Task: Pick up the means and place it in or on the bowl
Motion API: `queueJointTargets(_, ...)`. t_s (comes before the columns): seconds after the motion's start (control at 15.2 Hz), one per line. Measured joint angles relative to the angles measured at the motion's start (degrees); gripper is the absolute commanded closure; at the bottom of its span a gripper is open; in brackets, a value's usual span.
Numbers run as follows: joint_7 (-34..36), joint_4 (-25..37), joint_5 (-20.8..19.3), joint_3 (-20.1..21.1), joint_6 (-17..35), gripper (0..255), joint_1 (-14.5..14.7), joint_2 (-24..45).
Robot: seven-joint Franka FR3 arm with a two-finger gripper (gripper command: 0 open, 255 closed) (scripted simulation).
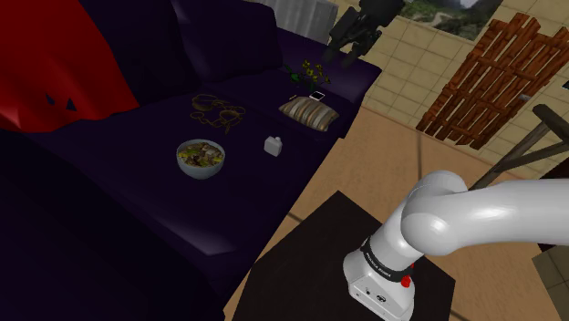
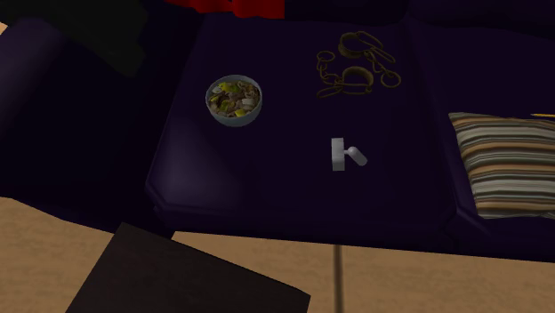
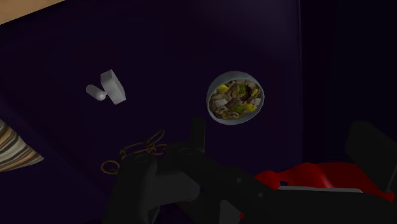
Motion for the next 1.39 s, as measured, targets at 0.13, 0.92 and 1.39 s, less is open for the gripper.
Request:
queueJointTargets(0.13, -0.53, -0.56, -0.29, -0.25, 0.7, 0, -0.06, 0.35)
queueJointTargets(0.92, -8.66, -8.72, -5.55, -2.78, 17.86, 0, -0.87, 13.24)
queueJointTargets(1.39, -13.25, -10.94, -8.85, -4.92, 29.06, 0, -1.91, 24.14)
